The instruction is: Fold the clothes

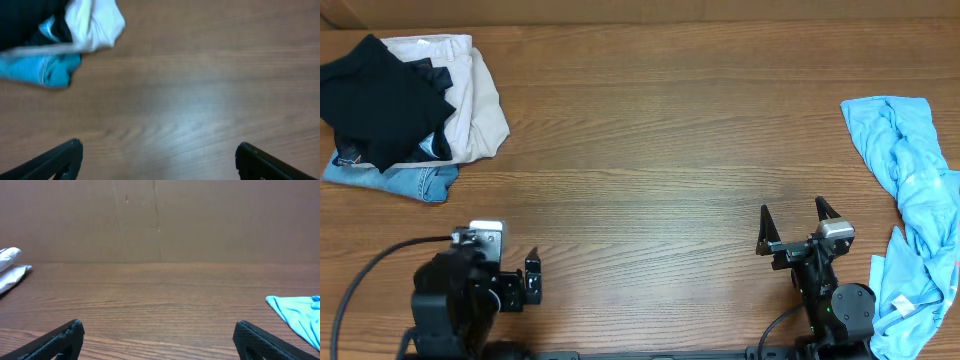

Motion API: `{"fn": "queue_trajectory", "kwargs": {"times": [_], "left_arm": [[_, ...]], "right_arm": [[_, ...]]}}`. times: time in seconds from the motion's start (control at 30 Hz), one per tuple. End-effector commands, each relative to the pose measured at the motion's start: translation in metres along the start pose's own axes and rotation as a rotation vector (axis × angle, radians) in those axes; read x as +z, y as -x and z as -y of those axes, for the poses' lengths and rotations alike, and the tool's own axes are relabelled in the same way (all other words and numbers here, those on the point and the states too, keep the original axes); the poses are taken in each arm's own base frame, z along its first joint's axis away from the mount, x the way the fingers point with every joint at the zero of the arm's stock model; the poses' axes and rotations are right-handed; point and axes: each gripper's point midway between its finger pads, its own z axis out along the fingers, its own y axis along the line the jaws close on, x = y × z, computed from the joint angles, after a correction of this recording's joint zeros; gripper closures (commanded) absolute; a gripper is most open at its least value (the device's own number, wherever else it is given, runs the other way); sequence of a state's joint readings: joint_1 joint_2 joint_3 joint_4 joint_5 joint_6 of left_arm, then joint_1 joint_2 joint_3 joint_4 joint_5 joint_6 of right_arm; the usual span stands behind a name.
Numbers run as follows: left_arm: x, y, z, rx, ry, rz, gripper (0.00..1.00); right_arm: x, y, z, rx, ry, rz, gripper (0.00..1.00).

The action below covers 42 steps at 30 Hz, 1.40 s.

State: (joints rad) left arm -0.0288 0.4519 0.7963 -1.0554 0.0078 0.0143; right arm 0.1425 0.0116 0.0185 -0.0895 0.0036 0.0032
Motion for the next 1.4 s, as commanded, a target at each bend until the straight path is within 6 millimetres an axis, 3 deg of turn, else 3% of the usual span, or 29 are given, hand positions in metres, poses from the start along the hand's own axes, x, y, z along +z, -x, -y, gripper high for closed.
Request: {"fn": "queue_trajectory", "kwargs": {"times": [0.0, 0.17, 0.33, 0.67, 0.8, 1.37], "left_arm": [[0.014, -0.011, -0.005, 0.005, 0.028, 0.067, 0.0], [0.041, -0.019, -0.004, -0.002, 0.023, 0.188, 0.0], [0.064, -0.011, -0.003, 0.001, 0.018, 0.364, 0.0], [0.065, 0.025, -0.005, 0.087, 0.061, 0.714, 0.0], [0.083, 0.006, -0.006, 0.084, 0.063, 0.642, 0.0], [0.084, 0.005, -0.006, 0.085, 0.061, 0.633, 0.0]], "right_arm": [[0.0, -0.002, 0.001, -0.004, -0.002, 0.004, 0.0], [0.0, -0.002, 0.001, -0.004, -0.002, 0.004, 0.0], [0.0, -0.002, 0.001, -0.004, -0.002, 0.004, 0.0], [0.0, -0.002, 0.001, -0.004, -0.002, 0.004, 0.0], [0.0, -0.002, 0.001, -0.004, -0.002, 0.004, 0.0], [0.0, -0.002, 0.001, -0.004, -0.002, 0.004, 0.0]]}}
